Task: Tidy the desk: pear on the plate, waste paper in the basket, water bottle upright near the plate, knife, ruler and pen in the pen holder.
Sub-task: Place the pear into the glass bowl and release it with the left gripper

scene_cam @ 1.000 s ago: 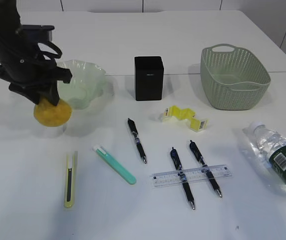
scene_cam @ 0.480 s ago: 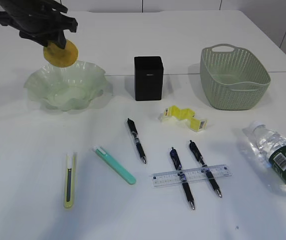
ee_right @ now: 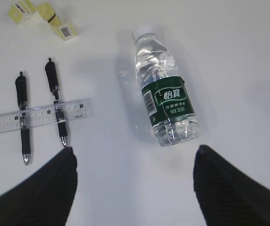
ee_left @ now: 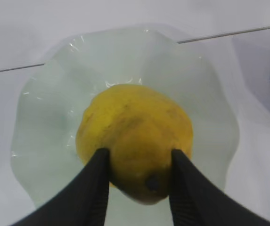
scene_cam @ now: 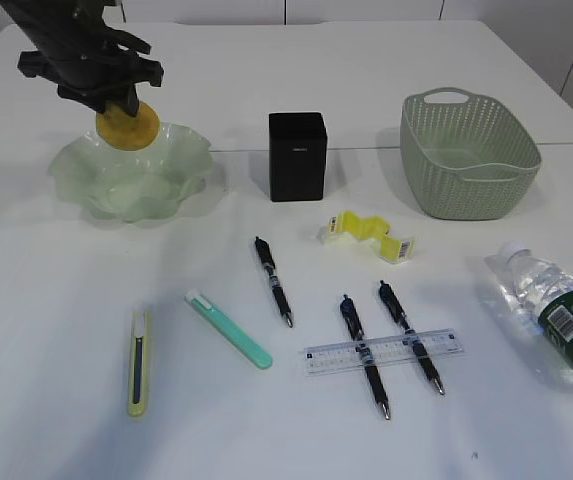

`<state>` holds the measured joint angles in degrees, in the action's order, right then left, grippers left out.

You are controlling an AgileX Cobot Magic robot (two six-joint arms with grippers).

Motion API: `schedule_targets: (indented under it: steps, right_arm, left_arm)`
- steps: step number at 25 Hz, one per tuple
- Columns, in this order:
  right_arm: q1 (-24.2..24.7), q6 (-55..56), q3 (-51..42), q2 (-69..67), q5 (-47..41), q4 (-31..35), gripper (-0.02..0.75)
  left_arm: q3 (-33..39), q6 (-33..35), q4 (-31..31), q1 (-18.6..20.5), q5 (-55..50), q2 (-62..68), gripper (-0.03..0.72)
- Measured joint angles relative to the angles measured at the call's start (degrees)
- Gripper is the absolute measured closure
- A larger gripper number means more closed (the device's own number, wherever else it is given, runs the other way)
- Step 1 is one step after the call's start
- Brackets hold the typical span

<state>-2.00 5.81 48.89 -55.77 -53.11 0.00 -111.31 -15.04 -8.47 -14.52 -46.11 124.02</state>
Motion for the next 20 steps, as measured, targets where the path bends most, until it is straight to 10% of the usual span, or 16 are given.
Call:
schedule_targets:
  steps: [20]
  right_arm:
    - [0.0, 0.0, 0.0, 0.0, -0.5, 3.6, 0.171]
  left_arm:
    - [-0.1, -0.1, 4.5, 3.3, 1.9, 7.9, 0.437]
